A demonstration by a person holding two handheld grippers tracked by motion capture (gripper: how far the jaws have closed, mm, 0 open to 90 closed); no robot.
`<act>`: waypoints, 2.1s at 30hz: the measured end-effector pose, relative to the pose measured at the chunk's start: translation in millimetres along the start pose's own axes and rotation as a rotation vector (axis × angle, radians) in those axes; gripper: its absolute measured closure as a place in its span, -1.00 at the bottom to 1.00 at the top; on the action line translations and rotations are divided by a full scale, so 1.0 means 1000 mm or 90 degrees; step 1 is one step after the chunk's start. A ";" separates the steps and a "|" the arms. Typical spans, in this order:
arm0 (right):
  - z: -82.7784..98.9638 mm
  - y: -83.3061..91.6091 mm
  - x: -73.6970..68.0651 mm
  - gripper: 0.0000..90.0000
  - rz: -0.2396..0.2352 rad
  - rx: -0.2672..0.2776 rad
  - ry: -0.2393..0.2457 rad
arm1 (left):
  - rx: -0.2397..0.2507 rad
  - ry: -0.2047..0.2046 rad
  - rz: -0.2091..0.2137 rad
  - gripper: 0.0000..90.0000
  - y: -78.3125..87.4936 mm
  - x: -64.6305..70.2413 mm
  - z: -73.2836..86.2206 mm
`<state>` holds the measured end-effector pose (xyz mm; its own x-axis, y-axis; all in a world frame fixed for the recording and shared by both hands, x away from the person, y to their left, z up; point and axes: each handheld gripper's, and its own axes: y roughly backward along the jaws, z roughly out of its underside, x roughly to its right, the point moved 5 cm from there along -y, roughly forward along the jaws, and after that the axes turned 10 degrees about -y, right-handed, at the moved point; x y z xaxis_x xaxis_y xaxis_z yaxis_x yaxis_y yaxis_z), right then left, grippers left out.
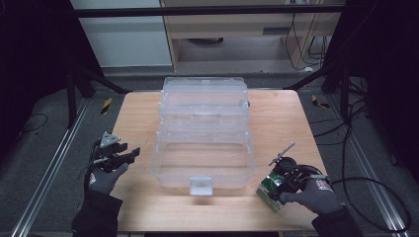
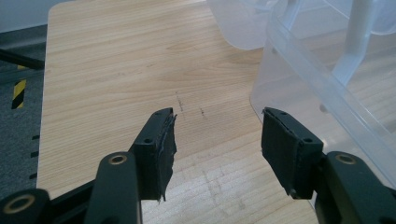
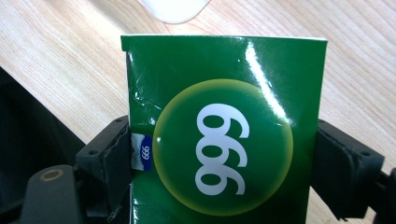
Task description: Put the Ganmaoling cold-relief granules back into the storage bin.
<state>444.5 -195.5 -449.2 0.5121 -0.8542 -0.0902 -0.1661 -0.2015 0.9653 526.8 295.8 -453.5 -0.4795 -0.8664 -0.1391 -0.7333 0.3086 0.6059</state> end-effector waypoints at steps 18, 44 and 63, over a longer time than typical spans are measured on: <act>-0.003 0.025 0.011 -0.61 0.019 0.026 -0.004 | -0.004 0.002 -0.001 -0.03 -0.001 0.000 0.002; -0.031 0.064 0.016 -0.61 0.046 0.066 0.014 | -0.013 0.003 -0.003 -0.03 -0.003 -0.002 0.005; -0.061 0.089 0.012 -0.61 0.033 0.092 0.054 | -0.016 0.002 -0.001 -0.03 -0.004 -0.001 0.005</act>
<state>486.9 -194.1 -349.3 0.5687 -0.8224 -0.0147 -0.3097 -0.2307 0.9224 527.8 297.7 -460.0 -0.4766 -0.8682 -0.1385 -0.7220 0.2966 0.6251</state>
